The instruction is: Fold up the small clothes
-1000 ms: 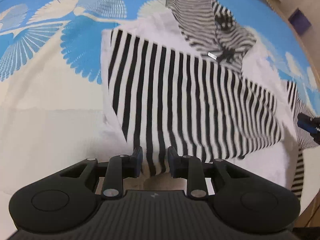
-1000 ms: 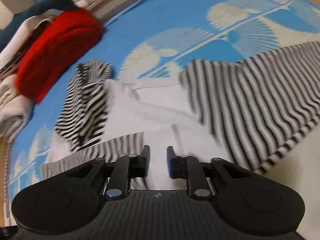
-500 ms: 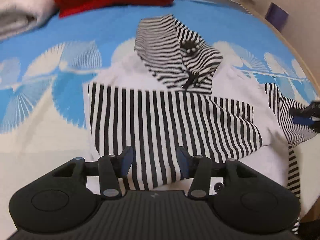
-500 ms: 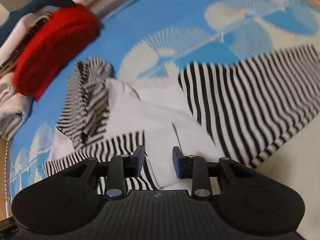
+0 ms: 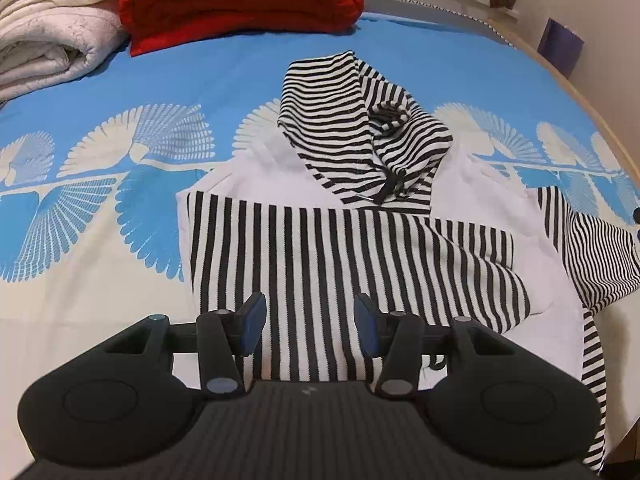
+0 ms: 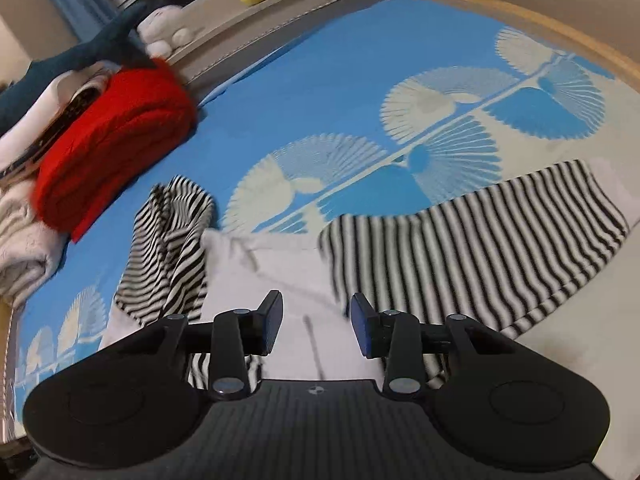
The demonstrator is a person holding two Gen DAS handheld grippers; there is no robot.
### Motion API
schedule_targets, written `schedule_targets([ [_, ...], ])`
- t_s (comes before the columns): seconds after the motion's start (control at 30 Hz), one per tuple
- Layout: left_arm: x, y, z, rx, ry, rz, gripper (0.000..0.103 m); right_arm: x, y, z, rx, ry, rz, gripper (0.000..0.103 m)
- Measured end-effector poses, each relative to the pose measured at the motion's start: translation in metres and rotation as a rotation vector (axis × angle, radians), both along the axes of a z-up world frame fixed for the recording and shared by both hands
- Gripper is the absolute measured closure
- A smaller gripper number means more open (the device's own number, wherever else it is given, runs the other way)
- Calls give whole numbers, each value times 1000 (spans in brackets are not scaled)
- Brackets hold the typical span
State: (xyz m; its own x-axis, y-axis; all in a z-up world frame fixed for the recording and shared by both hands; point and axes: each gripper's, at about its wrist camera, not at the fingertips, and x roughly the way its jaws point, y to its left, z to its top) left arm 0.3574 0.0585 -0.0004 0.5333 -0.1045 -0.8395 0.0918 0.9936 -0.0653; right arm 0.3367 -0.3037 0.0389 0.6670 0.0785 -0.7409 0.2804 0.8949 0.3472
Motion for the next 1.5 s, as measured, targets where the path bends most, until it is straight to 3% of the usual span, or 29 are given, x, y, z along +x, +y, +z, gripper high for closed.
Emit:
schedule_targets([
  [0.27,1,-3,-4,9,9,-4,48,-14,-111,13,7,-82,-250,64],
  [0.53,4,-4,-5,7,15,-1,47,-26,-202,-46,119,75,-468,64],
  [0.7,5,-8,-4,8,13,-11,47,-31,-215,-72,125,141,-529,64],
  [1.23,5,-2,-5,12,15,-5,47,-24,-234,-115,123,183,-609,66],
  [1.4,5,-1,-5,13,15,-5,47,-25,-236,-119,122,172,-635,84],
  [1.5,4,-1,-6,17,20,-7,47,-23,-234,-119,118,172,-634,89],
])
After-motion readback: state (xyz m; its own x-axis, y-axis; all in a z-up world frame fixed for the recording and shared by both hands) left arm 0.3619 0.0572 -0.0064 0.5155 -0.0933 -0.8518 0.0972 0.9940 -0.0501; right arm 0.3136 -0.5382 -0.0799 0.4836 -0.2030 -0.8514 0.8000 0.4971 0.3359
